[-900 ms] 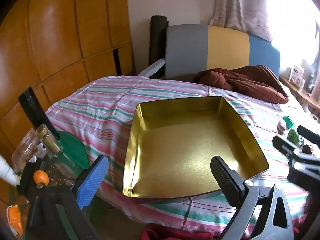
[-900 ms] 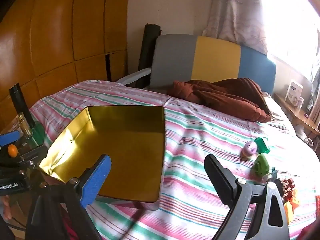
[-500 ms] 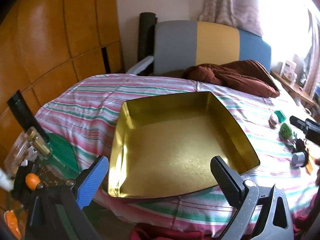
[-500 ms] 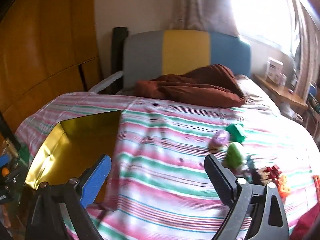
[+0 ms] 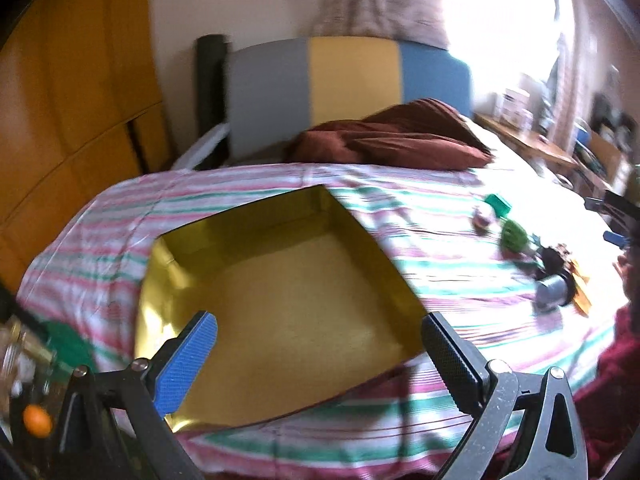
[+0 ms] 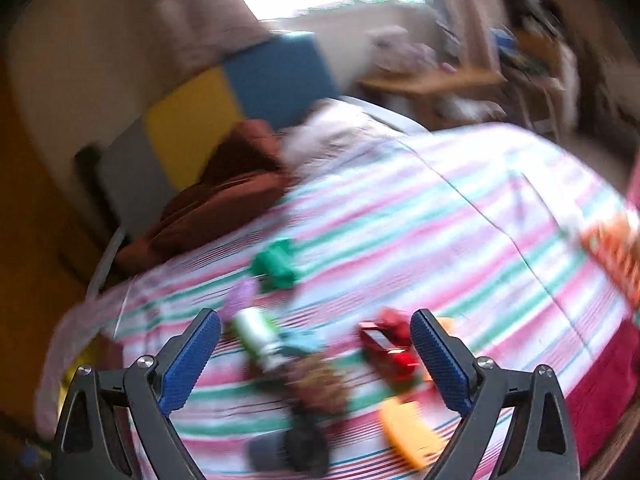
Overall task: Organize rigid objects
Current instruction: 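Move both tools from the gold tray toward the toys on the bed, then grasp the dark grey cylinder with the left tool while the right tool grasps the brown spiky brush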
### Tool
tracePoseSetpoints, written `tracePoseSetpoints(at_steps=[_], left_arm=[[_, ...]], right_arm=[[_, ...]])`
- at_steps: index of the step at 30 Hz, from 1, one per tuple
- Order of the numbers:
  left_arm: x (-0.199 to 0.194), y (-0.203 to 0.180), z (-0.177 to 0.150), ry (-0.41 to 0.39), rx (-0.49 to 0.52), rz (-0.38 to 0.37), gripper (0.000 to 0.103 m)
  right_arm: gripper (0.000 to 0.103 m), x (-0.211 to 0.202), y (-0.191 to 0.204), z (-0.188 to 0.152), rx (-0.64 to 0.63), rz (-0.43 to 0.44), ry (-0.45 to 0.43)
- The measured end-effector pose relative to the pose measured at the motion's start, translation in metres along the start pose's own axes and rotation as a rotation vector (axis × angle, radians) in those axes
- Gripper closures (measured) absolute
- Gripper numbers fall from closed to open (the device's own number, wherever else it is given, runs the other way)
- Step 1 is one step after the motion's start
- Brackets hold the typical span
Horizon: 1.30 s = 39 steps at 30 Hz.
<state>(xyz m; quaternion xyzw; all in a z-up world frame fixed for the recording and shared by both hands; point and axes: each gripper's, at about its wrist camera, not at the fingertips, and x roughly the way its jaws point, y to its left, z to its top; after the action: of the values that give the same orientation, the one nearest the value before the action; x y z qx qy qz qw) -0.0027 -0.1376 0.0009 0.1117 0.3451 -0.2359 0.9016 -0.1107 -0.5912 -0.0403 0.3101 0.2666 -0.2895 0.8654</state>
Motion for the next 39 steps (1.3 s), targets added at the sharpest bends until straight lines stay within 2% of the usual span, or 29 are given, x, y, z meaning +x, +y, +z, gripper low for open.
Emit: tracePoseSetpoints(at_steps=[2,4,8,12,14,17,25,28,34,35,37,39], left_arm=[[0.004,-0.022,0.005,0.001,0.067,-0.041,0.001],[0.012,-0.043,0.01,0.007,0.117,-0.08,0.001],[0.035,-0.094,0.018,0.073,0.185,-0.213,0.001],[0.055,-0.145,0.022,0.135,0.223,-0.322,0.0],[0.064,-0.168,0.022,0.186,0.223,-0.376,0.001],[0.079,-0.198,0.023,0.276,0.159,-0.461,0.0],[0.116,-0.251,0.022,0.385,0.018,-0.472,0.0],[0.13,-0.264,0.023,0.42,-0.035,-0.444,0.0],[0.153,-0.279,0.024,0.442,-0.045,-0.393,0.0],[0.156,-0.28,0.023,0.441,-0.04,-0.388,0.003],[0.157,-0.277,0.023,0.428,-0.038,-0.439,0.023],[0.151,-0.273,0.022,0.393,0.0,-0.433,0.026]], right_arm=[[0.005,0.007,-0.021,0.0,0.08,-0.042,0.039],[0.005,0.006,-0.034,0.001,0.174,0.006,0.01],[0.005,0.024,-0.032,-0.002,0.189,0.043,0.079],[0.005,0.026,-0.029,-0.001,0.17,0.055,0.08],[0.005,0.022,-0.031,-0.002,0.177,0.064,0.074],[0.005,0.019,-0.036,-0.001,0.191,0.061,0.059],[0.005,0.016,-0.043,0.0,0.227,0.096,0.042],[0.005,0.015,-0.043,0.001,0.225,0.105,0.041],[0.005,0.017,-0.041,0.001,0.221,0.115,0.046],[0.005,0.018,-0.042,0.001,0.222,0.12,0.052],[0.005,0.02,-0.04,0.0,0.219,0.132,0.062],[0.005,0.023,-0.039,-0.001,0.213,0.151,0.078]])
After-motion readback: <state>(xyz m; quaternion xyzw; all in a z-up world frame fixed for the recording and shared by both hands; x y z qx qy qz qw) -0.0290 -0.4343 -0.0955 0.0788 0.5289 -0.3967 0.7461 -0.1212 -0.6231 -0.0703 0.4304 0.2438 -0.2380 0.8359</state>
